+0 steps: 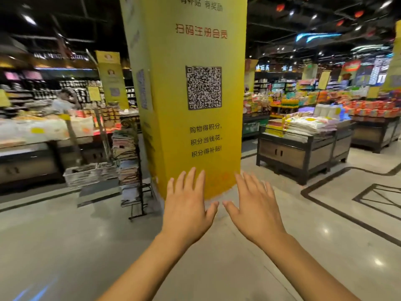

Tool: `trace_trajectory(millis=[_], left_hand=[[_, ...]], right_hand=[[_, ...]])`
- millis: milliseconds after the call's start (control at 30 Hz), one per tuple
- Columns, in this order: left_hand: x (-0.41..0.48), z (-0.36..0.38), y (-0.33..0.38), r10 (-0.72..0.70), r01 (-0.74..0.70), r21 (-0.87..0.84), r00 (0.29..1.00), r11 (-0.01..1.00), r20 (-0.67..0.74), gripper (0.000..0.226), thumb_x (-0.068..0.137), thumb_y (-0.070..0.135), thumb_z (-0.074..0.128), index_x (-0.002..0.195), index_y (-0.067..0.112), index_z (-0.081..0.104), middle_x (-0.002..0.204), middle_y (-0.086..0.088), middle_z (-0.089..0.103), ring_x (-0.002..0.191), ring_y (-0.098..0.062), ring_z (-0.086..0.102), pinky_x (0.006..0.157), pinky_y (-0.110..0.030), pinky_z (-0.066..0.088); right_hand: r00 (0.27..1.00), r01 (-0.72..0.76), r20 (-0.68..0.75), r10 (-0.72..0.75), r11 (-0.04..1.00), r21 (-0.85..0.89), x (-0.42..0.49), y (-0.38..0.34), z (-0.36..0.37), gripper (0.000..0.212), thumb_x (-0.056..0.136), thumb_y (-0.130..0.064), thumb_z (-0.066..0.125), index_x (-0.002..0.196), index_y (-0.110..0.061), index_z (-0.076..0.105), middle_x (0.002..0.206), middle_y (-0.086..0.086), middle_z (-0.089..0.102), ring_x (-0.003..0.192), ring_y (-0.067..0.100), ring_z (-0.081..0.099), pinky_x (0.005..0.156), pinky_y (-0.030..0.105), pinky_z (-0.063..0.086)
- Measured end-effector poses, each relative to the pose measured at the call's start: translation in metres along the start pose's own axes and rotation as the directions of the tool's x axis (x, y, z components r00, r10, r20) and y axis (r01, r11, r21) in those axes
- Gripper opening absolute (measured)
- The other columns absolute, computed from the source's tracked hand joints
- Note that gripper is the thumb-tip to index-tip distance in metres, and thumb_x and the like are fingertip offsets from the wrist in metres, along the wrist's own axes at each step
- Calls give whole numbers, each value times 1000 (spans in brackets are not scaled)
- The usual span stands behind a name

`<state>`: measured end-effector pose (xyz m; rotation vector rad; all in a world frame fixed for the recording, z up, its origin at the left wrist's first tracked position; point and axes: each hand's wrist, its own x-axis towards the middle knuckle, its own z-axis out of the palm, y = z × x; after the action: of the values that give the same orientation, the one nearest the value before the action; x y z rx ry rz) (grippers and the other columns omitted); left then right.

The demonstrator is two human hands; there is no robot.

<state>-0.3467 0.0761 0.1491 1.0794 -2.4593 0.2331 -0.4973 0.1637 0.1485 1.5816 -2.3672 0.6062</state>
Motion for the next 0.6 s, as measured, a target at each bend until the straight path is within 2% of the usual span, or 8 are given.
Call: trace_trajectory(millis=[100,267,367,467,600], left_hand=[[-17,-11,-25,-101,101,45,995,994,-9,92,87,72,14,163,20,25,170,-8,25,156,-31,24,127,-51,15],[-52,-28,-68,-236,235,122,972,964,-8,93,86,72,9,165,23,17,172,-4,17,159,-28,14,128,-48,5],[-71,-38,-102,-338,338,142,941,930,-27,86,92,67,27,164,21,21,172,-6,19,158,-30,17,128,-50,11],[-93,-47,-136,-421,422,168,906,891,-46,84,92,65,34,162,19,27,170,-8,25,155,-32,25,126,-52,20],[-120,-60,-192,-505,511,218,859,832,-84,81,99,64,39,164,22,17,172,-5,18,157,-28,19,127,-49,15]], right_hand=[[995,93,22,-95,993,73,5,-27,12,78,102,-61,37,163,-24,7,171,2,11,158,23,5,128,47,3],[973,212,61,-222,967,141,13,-84,28,79,102,-60,38,163,-24,4,171,2,9,158,23,3,127,47,1],[950,289,70,-305,940,180,17,-124,34,78,102,-58,40,163,-24,5,171,2,8,158,22,2,127,46,0],[928,346,74,-366,917,197,23,-166,44,78,102,-60,40,163,-25,7,171,2,9,158,22,4,127,47,1],[889,432,66,-453,877,208,29,-233,55,78,102,-60,40,163,-25,7,171,2,9,158,22,5,127,48,1]])
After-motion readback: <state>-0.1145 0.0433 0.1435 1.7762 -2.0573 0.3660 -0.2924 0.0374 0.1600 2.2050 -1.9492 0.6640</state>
